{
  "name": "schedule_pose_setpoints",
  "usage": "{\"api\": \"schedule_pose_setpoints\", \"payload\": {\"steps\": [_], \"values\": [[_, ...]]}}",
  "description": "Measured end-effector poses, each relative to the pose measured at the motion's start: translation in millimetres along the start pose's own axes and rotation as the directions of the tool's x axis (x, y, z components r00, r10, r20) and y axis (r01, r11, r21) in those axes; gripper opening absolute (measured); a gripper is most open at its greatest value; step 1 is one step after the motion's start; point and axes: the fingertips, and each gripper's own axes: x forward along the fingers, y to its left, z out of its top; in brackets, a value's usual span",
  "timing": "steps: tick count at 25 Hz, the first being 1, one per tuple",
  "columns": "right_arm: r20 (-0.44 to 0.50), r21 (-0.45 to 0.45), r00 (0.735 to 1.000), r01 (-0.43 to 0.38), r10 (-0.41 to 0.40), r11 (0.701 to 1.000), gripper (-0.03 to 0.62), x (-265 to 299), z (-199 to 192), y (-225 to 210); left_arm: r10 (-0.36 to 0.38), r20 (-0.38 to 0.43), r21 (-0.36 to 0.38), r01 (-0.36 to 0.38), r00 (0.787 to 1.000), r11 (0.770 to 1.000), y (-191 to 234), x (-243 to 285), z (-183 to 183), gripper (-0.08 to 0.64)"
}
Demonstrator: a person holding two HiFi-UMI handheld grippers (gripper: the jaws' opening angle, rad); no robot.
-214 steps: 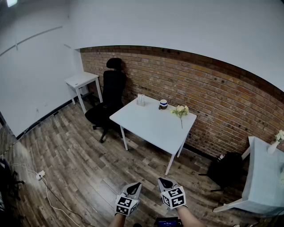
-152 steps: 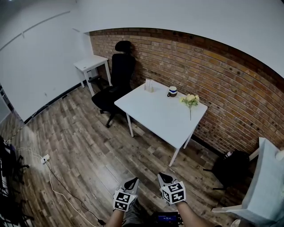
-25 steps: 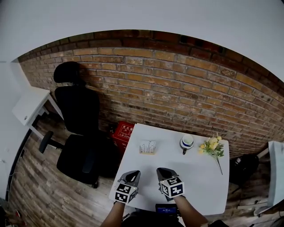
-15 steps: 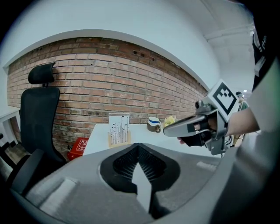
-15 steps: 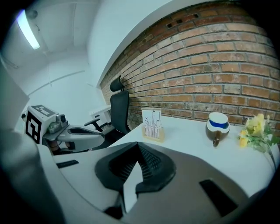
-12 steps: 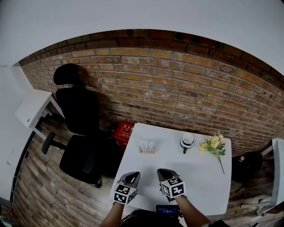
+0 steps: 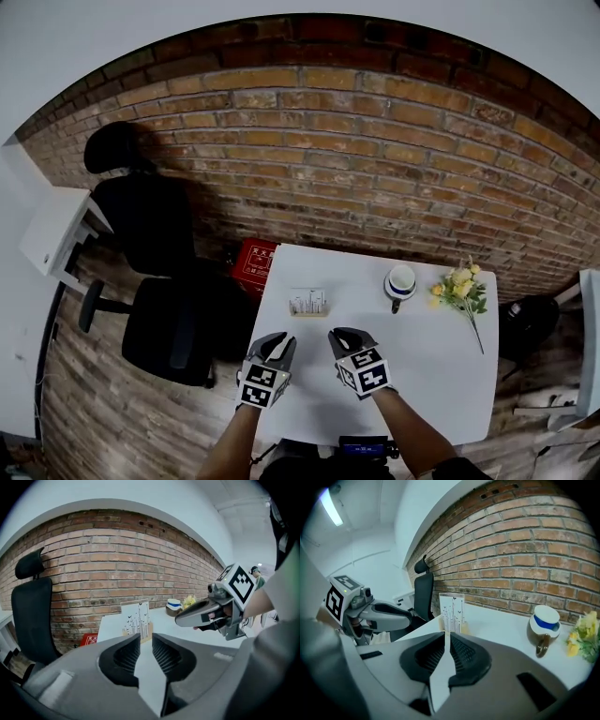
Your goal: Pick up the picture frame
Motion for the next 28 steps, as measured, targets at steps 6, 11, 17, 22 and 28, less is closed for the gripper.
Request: {"api": "schedule_pose_setpoints", "payload": {"steps": [6, 11, 17, 22, 28], "values": [[-0.02, 0.022, 0.999, 0.036, -0.036, 0.999, 0.109, 49.8, 8.9, -24.3, -0.015, -0.058, 0.02, 0.016, 0.998, 1.0, 36.4, 54.4, -1.4, 0.158], [-0.064, 0.017, 0.997, 0.049, -0.048, 0.999, 0.138, 77.6, 2.1, -34.0, -0.023, -0.129, 0.021, 0.026, 0.991, 0.999, 51.8, 85.0, -19.5, 0.175], [-0.093, 0.015, 0.994, 0.057, -0.055, 0.998, 0.144, 98.5, -8.6, -38.9, -0.042, -0.137, -0.004, 0.042, 0.99, 0.999, 56.1, 106.0, -31.5, 0.175], [-0.101, 0.024, 0.993, 0.063, -0.06, 0.998, 0.132, 106.3, -13.9, -41.3, -0.045, -0.142, -0.028, 0.042, 0.989, 0.999, 54.4, 113.2, -36.2, 0.174], [-0.092, 0.041, 0.994, 0.064, -0.06, 0.997, 0.12, 108.2, -13.3, -43.2, -0.035, -0.133, -0.06, 0.027, 0.991, 0.998, 59.6, 113.6, -39.4, 0.117]]}}
